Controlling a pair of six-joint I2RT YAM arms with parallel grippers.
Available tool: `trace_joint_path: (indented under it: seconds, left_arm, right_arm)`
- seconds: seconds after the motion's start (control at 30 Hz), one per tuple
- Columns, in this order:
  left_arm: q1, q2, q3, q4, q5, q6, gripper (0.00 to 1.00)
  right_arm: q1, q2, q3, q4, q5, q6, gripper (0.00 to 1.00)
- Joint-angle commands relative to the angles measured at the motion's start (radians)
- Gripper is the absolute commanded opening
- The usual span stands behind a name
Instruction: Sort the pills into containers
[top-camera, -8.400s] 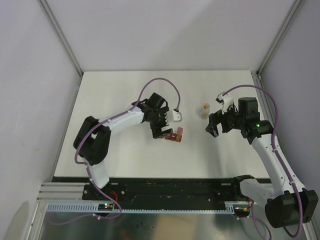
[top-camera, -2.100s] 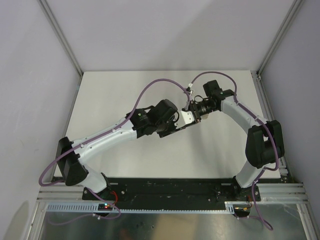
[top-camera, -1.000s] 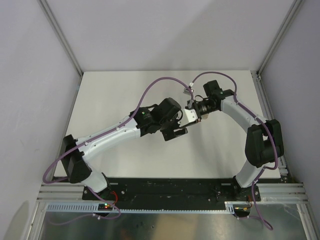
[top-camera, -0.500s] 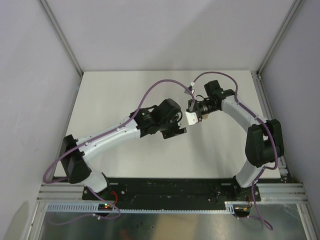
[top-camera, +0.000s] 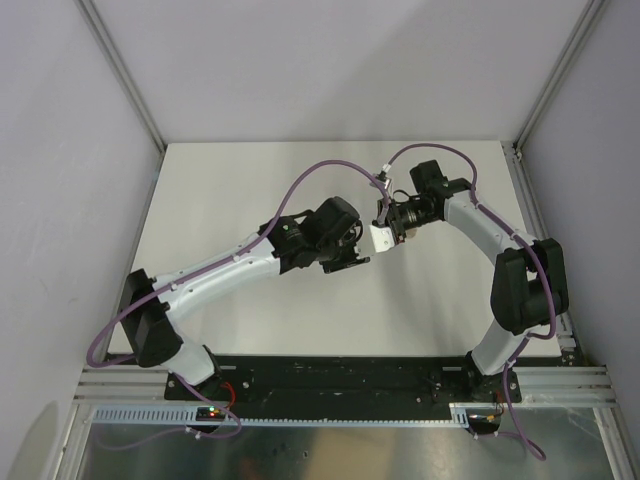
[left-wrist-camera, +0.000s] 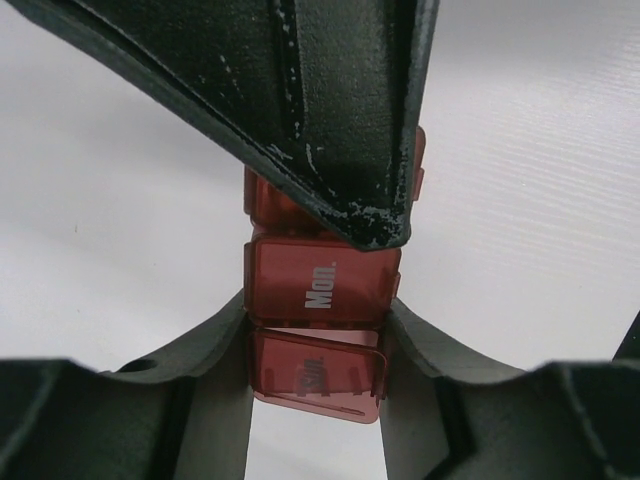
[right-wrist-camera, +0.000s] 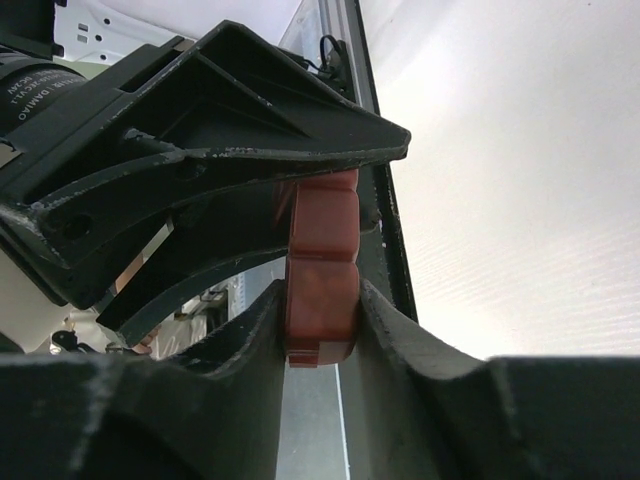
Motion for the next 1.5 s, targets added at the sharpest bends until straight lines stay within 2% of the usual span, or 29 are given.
trace_joint_path:
  seconds: [0.0, 0.1, 0.17, 0.4, 0.63, 0.7, 0.8, 0.87, 1.17, 1.2, 1.23, 1.37, 1.47]
  left_arm:
    - [0.004, -0.032, 0.003, 0.023, 0.030, -0.019, 0.00]
    - [0.004, -0.034, 0.004, 0.023, 0.031, -0.027, 0.00]
    - [0.003, -0.036, 0.007, 0.023, 0.031, -0.032, 0.00]
    - [0.003, -0.034, 0.022, 0.022, 0.022, -0.042, 0.00]
    - [0.003, -0.022, 0.042, 0.023, 0.002, -0.056, 0.00]
    - [0.003, -0.019, 0.045, 0.023, -0.007, -0.061, 0.00]
    - [0.002, -0.014, 0.047, 0.023, -0.019, -0.065, 0.00]
    - [0.003, -0.012, 0.049, 0.022, -0.023, -0.068, 0.00]
    - [-0.001, -0.001, 0.054, 0.023, -0.029, -0.081, 0.00]
    - [-0.001, -0.001, 0.054, 0.023, -0.028, -0.082, 0.00]
    - [-0.001, -0.002, 0.054, 0.022, -0.028, -0.081, 0.00]
    - [-0.003, -0.006, 0.055, 0.023, -0.021, -0.081, 0.00]
    - [-0.003, -0.005, 0.057, 0.023, -0.018, -0.082, 0.00]
  right_arm:
    - [-0.002, -0.039, 0.041, 0.015, -0.017, 0.017, 0.44]
    - [-0.001, -0.044, 0.042, 0.027, -0.010, 0.031, 0.58]
    - [-0.001, -0.048, 0.042, 0.035, -0.008, 0.040, 0.62]
    - [0.010, -0.050, 0.043, 0.041, 0.007, 0.048, 0.62]
    - [0.028, -0.043, 0.042, 0.044, 0.014, 0.045, 0.45]
    - [0.030, -0.042, 0.042, 0.044, 0.013, 0.044, 0.34]
    - [0.030, -0.043, 0.041, 0.042, 0.010, 0.040, 0.11]
    - [0.029, -0.044, 0.041, 0.040, 0.007, 0.039, 0.03]
    - [0.026, -0.056, 0.042, 0.036, 0.010, 0.034, 0.00]
    - [0.026, -0.058, 0.042, 0.037, 0.012, 0.036, 0.00]
    - [0.026, -0.060, 0.042, 0.037, 0.014, 0.037, 0.05]
    - [0.029, -0.074, 0.042, 0.042, 0.032, 0.042, 0.38]
    - [0.032, -0.082, 0.041, 0.047, 0.042, 0.049, 0.47]
